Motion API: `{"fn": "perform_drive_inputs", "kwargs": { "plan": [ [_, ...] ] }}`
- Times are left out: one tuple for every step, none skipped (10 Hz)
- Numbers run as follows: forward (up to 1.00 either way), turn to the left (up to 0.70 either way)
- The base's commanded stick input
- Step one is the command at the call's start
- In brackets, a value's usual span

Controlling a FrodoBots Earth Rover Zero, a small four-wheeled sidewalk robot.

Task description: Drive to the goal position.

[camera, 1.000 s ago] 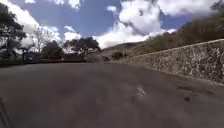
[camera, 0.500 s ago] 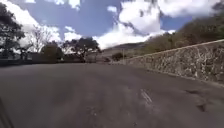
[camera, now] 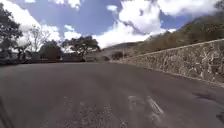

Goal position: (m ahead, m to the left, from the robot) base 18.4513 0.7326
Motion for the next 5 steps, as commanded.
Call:
{"fn": "perform_drive_inputs", "kwargs": {
  "plan": [
    [0.70, 0.00],
    [0.70, 0.00],
    [0.70, 0.00],
    [0.70, 0.00],
    [0.70, 0.00]
  ]
}}
